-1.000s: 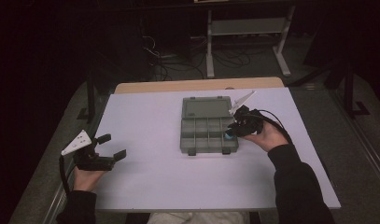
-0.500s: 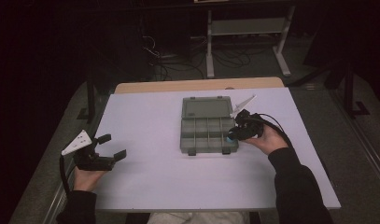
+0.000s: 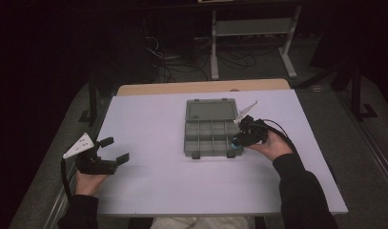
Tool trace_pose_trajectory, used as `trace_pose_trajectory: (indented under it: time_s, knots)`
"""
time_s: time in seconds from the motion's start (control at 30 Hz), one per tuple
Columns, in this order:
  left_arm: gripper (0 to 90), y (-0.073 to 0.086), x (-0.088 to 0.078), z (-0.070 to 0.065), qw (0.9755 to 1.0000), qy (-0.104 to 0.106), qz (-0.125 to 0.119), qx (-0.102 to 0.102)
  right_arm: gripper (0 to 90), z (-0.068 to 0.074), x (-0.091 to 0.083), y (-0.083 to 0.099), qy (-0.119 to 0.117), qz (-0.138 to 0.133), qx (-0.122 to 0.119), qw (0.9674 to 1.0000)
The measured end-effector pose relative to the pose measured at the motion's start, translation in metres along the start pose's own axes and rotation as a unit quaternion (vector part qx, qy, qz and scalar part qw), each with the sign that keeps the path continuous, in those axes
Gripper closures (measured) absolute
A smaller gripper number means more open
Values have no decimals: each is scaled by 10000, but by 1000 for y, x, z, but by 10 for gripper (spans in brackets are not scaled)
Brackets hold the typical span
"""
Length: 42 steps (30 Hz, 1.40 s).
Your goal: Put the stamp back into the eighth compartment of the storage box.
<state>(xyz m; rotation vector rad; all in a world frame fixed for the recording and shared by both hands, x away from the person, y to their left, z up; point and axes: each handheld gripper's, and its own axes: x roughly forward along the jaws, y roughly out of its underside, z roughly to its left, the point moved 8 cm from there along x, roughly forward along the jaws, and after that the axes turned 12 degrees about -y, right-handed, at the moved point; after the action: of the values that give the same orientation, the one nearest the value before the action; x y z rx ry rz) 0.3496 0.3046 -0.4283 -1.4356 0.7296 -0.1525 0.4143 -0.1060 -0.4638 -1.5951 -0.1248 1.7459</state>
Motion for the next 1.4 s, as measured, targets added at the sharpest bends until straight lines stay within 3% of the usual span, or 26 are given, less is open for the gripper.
trace_pose_trajectory:
  time_s: [0.1, 0.5, 0.87, 1.03, 1.2, 1.4]
  knots:
    - [0, 0, 0, 0, 10000, 0, -4, 0, 695, 1, 1, -1, -17, -1, -8, 10000]
    - [0, 0, 0, 0, 10000, 0, -5, -4, 413, 1, -2, -5, -42, -231, 164, 9996]
    - [0, 0, 0, 0, 10000, 10, -10, -17, 161, -2, -9, -10, 174, -501, 253, 9983]
    - [0, 0, 0, 0, 10000, 6, -8, -7, 122, -3, -12, -10, 254, -561, 284, 9977]
    - [0, 0, 0, 0, 10000, 0, -13, -5, 8, -3, -15, -10, 382, -600, 278, 9971]
    - [0, 0, -1, 0, 10000, -3, 0, 16, 0, -4, -22, -12, 428, -795, 288, 9955]
